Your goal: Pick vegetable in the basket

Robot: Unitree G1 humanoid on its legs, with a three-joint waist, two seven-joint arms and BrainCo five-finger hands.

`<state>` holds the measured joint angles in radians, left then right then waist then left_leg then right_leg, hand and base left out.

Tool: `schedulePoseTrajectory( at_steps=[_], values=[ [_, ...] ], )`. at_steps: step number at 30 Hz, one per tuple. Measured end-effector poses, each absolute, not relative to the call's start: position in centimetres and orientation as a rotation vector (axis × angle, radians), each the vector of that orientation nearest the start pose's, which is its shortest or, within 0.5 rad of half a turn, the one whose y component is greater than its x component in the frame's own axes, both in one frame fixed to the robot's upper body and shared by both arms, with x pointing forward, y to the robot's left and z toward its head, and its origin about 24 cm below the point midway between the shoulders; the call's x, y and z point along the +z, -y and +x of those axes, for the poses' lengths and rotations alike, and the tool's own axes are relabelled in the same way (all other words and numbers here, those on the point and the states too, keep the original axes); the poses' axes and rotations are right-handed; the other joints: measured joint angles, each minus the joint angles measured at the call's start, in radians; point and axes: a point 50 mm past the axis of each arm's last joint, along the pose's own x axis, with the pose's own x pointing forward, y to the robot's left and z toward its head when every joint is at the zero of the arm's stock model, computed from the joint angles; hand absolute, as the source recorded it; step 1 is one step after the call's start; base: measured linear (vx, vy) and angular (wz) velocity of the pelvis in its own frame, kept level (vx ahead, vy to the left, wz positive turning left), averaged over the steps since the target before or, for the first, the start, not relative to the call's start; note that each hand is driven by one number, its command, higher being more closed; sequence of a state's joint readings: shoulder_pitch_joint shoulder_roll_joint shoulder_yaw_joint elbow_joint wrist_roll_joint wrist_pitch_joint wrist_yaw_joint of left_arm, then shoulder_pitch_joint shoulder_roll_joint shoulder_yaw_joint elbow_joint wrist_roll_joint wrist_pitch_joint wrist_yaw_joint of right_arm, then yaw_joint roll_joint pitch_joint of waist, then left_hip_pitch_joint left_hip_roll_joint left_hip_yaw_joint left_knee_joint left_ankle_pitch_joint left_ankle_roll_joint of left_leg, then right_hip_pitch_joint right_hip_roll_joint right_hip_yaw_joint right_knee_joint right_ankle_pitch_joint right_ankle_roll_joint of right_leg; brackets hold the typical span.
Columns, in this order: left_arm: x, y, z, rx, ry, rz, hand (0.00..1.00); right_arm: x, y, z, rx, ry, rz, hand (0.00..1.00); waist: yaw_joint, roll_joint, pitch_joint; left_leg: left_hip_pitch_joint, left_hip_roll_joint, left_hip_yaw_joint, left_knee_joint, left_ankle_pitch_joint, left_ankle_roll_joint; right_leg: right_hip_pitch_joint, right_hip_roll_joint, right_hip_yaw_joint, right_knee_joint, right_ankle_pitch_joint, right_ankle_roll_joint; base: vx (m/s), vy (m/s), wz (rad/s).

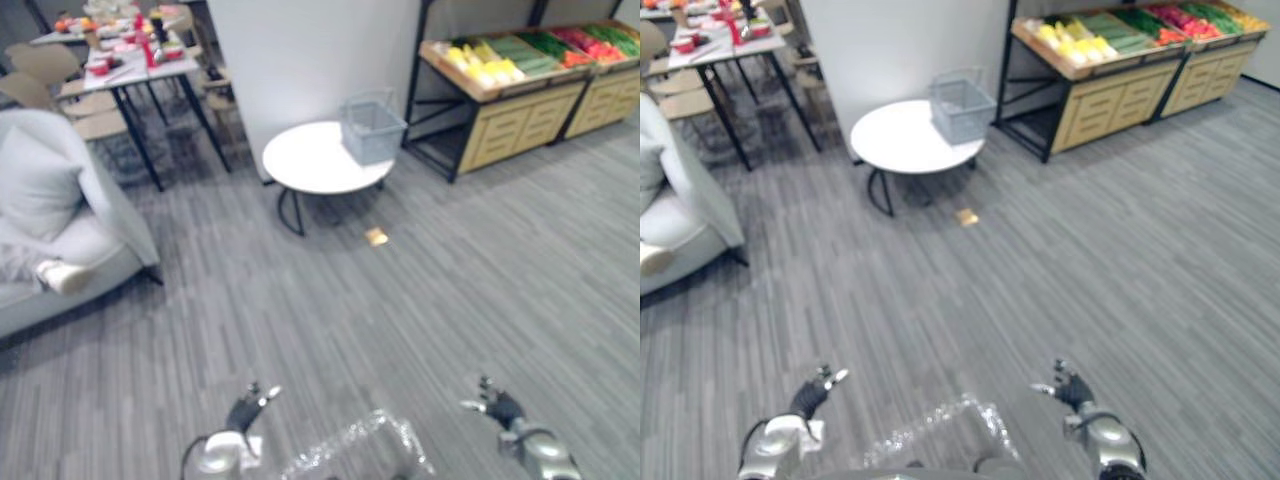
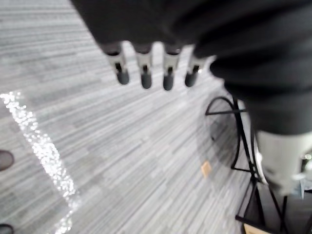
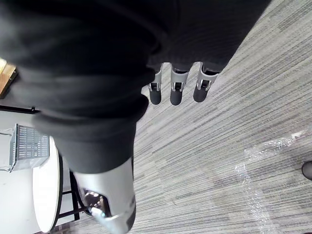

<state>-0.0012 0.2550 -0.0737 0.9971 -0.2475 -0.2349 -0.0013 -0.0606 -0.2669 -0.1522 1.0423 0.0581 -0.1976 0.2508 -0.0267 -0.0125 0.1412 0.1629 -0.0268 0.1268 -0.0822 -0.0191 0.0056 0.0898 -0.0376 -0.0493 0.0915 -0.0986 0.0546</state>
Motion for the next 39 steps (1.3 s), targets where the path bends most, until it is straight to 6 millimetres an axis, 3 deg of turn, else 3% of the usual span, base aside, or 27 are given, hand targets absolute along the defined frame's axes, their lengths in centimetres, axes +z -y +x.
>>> schedulePoseTrajectory(
  at_steps=[30, 31, 34, 35, 36, 37, 39],
  values=[
    [-13.4, -22.6, 14.4, 0.161, -0.801, 0.044, 0.0, -12.6, 25.5, 14.2, -0.038, -0.816, 0.01, 0.0, 0.0, -0.007, -0.009, -0.01, -0.002, 0.006, 0.02, -0.01, 0.001, -0.016, -0.002, 0.008, 0.023, -0.006, -0.001, 0.0, 0.0, 0.0],
    [-13.3, -22.6, 14.5, 0.161, -0.801, 0.045, 0.0, -12.6, 25.5, 14.3, -0.038, -0.814, 0.01, 0.0, 0.0, -0.009, -0.007, -0.023, -0.002, 0.008, 0.043, -0.022, 0.001, -0.024, -0.005, 0.009, 0.039, -0.014, -0.002, 0.0, 0.0, 0.0],
    [-13.2, -22.6, 14.8, 0.155, -0.792, 0.053, 0.0, -12.3, 25.5, 15.1, -0.039, -0.794, 0.007, 0.0, 0.0, -0.034, 0.022, -0.131, 0.009, 0.026, 0.291, -0.167, 0.027, -0.11, -0.024, -0.001, 0.227, -0.093, 0.041, -0.05, -0.016, -0.13],
    [-13.0, -22.8, 15.1, 0.163, -0.783, 0.061, 0.0, -11.8, 25.2, 16.6, -0.024, -0.755, 0.003, 0.0, 0.004, -0.007, 0.046, -0.184, 0.044, 0.034, 0.421, -0.25, 0.032, -0.226, -0.024, -0.02, 0.468, -0.096, 0.049, -0.17, -0.013, -0.4],
    [-12.9, -23.1, 15.2, 0.166, -0.779, 0.068, 0.0, -11.6, 24.9, 17.1, -0.012, -0.738, 0.001, 0.0, 0.004, -0.01, 0.063, -0.194, 0.053, 0.041, 0.461, -0.274, 0.033, -0.286, -0.034, -0.031, 0.59, -0.093, 0.051, -0.15, -0.01, -0.4],
    [-12.8, -23.6, 15.3, 0.182, -0.778, 0.086, 0.0, -11.4, 24.5, 17.7, 0.019, -0.723, -0.012, 0.0, 0.003, -0.023, 0.095, -0.196, 0.062, 0.052, 0.523, -0.308, 0.037, -0.371, -0.061, -0.036, 0.778, -0.112, 0.025, -0.1, -0.015, -0.21],
    [-12.9, -23.8, 15.0, 0.203, -0.786, 0.086, 0.0, -11.5, 24.3, 17.5, 0.028, -0.726, -0.01, 0.0, 0.008, -0.024, 0.116, -0.196, 0.097, 0.056, 0.585, -0.354, 0.027, -0.42, -0.069, -0.046, 0.798, -0.123, 0.012, 0.03, -0.058, -0.18]
  ],
)
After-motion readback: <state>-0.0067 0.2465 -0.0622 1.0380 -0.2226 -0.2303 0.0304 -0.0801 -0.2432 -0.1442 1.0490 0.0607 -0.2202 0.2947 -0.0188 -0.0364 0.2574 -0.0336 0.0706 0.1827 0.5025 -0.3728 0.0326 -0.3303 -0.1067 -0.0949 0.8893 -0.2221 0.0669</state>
